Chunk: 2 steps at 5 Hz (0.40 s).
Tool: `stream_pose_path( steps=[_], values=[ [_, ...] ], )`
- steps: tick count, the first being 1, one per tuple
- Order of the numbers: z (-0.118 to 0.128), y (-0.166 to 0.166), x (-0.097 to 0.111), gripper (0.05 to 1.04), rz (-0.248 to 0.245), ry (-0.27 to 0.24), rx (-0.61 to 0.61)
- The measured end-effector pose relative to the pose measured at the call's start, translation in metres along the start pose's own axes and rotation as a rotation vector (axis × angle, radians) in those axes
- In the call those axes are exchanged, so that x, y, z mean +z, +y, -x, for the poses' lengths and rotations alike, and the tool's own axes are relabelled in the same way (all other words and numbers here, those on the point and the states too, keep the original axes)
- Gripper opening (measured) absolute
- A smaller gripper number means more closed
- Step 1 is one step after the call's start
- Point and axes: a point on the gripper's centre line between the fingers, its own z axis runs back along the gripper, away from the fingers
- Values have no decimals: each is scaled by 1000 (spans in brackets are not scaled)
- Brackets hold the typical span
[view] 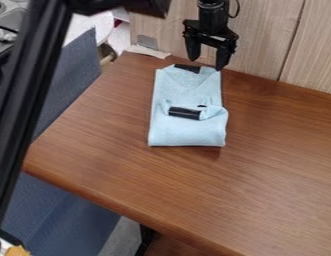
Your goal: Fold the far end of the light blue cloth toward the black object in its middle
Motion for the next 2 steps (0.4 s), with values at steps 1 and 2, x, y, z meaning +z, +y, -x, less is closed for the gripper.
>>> stream_pose_path(
  steps=[1, 2],
  values=[
    [-3, -2, -18, 1001, 3, 14, -8],
    [-4, -7, -30, 964, 11, 22, -23]
  ],
)
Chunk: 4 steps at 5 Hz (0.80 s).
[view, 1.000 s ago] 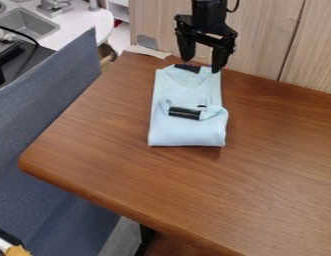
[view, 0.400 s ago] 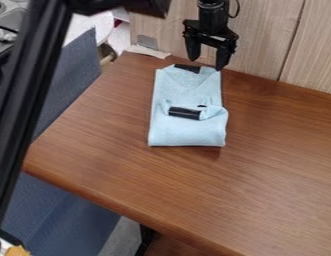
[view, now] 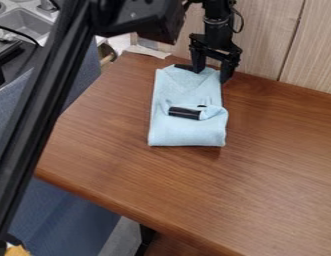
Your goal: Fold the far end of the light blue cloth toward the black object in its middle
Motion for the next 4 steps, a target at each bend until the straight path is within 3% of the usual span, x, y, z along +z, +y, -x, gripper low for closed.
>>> stream_pose_path(
  steps=[1, 3, 4],
  values=[
    [-2, -5, 0, 807, 0, -4, -17],
    [-3, -9, -2, 239, -15, -5, -26],
    [1, -9, -6, 88, -12, 9, -26]
  ],
)
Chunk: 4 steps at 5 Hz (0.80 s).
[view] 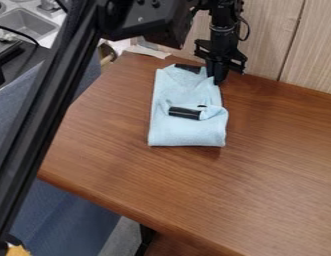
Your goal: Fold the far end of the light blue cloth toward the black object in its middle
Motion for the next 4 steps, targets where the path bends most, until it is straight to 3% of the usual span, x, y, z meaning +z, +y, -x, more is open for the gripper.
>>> stream_pose_path(
  steps=[3, 4],
  values=[
    [4, -2, 2, 57, 1, -22, 17],
    [7, -3, 23, 56, -9, -63, 34]
  ],
)
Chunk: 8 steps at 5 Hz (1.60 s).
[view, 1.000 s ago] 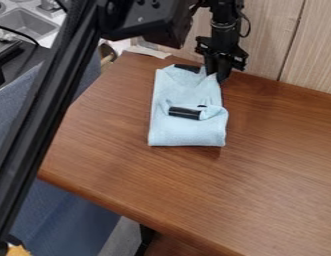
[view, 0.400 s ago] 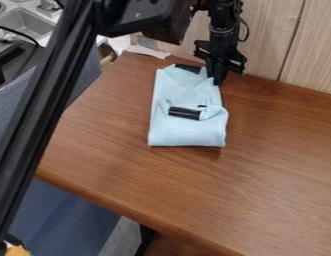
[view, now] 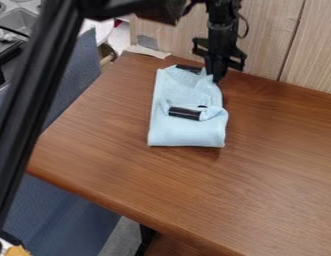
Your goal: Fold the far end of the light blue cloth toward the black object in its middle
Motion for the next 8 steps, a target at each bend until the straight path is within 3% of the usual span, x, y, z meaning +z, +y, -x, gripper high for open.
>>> stream_pose_path(
  steps=[1, 3, 5, 7, 8],
  values=[
    [1, -2, 35, 56, -12, -81, 3],
    [33, -8, 65, 56, -8, -146, -3],
    [79, -20, 71, 56, -21, -163, -13],
    [110, -30, 68, 56, -35, -168, -17],
    [125, -33, 57, 55, -42, -144, -16]
  ],
)
